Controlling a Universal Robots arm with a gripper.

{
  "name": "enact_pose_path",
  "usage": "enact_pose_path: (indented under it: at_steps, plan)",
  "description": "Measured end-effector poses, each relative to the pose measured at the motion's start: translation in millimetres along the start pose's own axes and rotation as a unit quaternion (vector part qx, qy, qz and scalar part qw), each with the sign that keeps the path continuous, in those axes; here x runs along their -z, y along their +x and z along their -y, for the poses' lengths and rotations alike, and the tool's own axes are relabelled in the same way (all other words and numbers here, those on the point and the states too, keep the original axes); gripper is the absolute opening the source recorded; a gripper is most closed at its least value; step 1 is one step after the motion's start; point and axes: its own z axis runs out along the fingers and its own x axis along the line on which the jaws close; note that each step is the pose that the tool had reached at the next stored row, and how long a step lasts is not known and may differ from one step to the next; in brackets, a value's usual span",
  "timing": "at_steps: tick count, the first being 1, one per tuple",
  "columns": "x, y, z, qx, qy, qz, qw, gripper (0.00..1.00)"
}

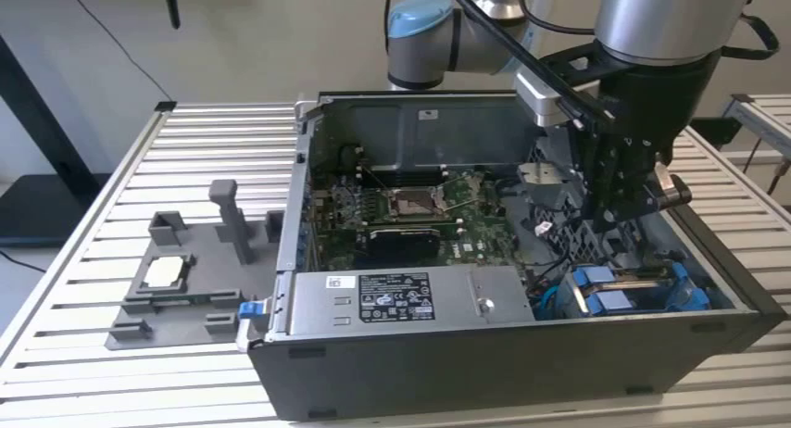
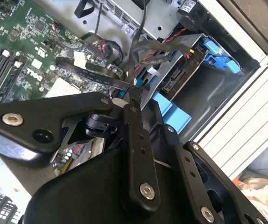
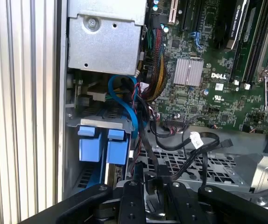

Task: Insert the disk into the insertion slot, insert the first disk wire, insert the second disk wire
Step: 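Insert the second disk wire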

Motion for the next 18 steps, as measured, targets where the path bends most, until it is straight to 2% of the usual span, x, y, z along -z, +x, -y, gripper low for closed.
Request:
enact_pose_path:
  at_steps: [10, 12, 13, 18]
  plan:
    - [-0.5, -0.1, -0.1, 0.000, 0.0000, -0.0006, 1.00000, 0.27]
    - [-0.5, -0.1, -0.1, 0.000, 0.0001, -0.0008, 1.00000, 0.25]
    - [-0.5, -0.1, -0.1, 0.000, 0.0002, -0.0008, 1.00000, 0.17]
    - [-0.9, -0.1, -0.2, 0.000, 0.0007, -0.0007, 1.00000, 0.17]
